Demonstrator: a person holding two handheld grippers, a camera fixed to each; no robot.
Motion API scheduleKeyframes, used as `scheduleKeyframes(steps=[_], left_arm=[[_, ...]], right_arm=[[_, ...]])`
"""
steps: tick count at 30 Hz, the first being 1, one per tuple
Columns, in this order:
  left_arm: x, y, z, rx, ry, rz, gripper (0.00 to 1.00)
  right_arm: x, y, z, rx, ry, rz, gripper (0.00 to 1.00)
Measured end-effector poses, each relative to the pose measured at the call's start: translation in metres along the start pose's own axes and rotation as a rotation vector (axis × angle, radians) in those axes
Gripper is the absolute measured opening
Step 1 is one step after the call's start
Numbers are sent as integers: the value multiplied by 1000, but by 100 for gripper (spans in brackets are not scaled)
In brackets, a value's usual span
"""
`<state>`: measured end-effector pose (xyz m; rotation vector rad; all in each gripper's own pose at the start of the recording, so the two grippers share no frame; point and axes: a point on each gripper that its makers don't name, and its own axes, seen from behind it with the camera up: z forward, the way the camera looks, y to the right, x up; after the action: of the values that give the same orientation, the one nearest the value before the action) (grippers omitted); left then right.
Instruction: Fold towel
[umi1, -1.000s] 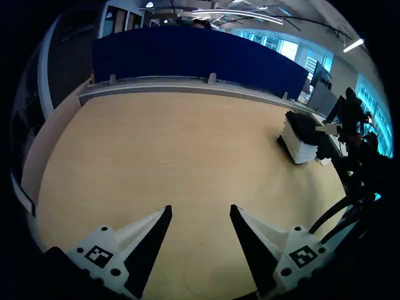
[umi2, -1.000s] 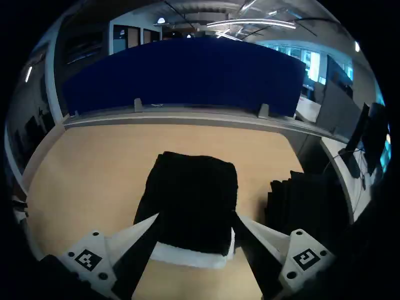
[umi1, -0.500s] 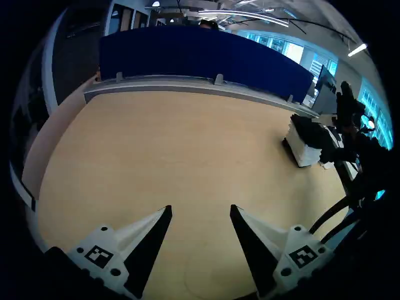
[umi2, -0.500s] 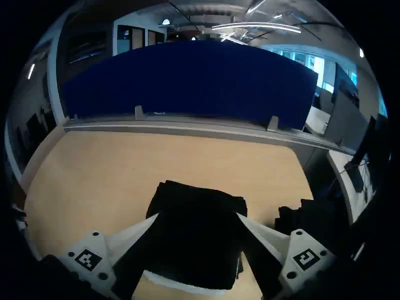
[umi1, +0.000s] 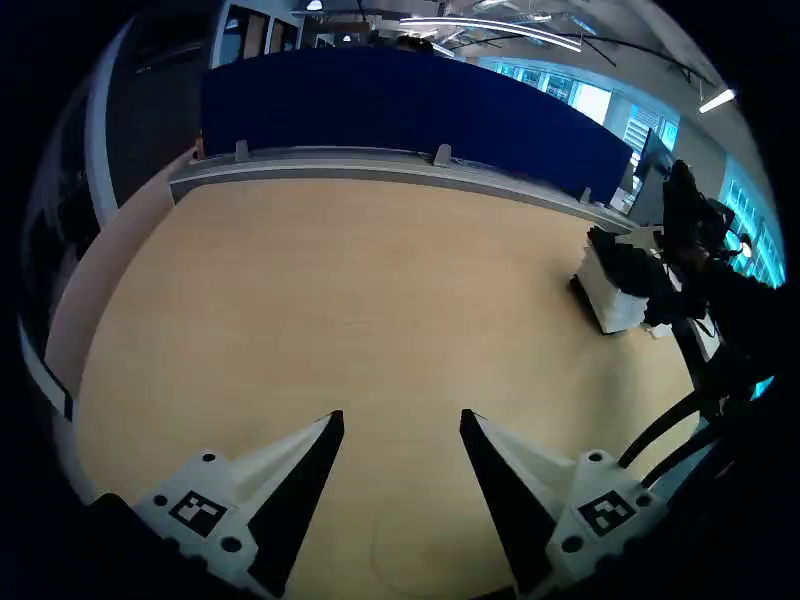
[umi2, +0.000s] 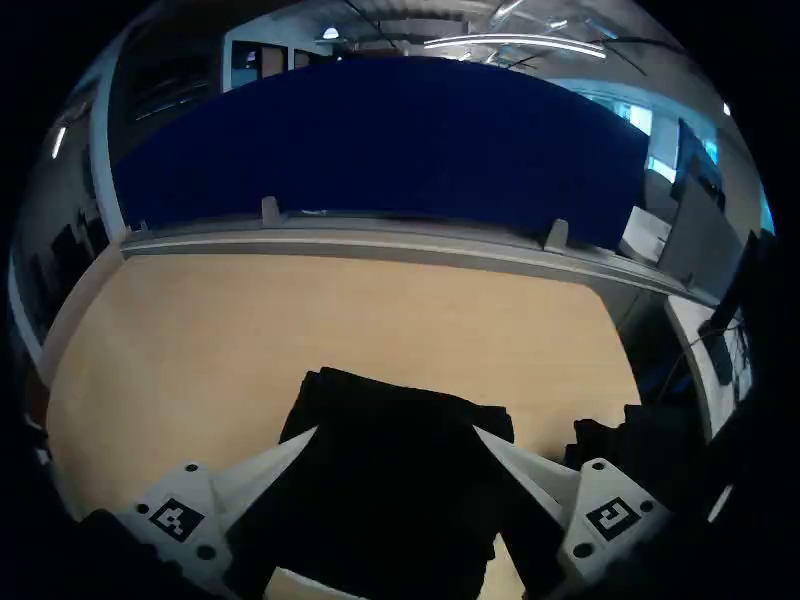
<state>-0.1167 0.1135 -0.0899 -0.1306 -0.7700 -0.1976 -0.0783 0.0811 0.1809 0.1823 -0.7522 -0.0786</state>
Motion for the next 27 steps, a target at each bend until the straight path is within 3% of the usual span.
scheduleKeyframes(steps=[17, 21, 27], left_arm=[[-6, -4, 0, 15, -9, -9, 86], [-6, -3, -1, 14, -8, -9, 86], [-2, -2, 0, 9, -1, -8, 86]], right_arm=[[-22, 2, 24, 11, -49, 19, 100], [-18, 1, 20, 12, -42, 10, 100], [1, -7, -4, 11, 23, 0, 100]])
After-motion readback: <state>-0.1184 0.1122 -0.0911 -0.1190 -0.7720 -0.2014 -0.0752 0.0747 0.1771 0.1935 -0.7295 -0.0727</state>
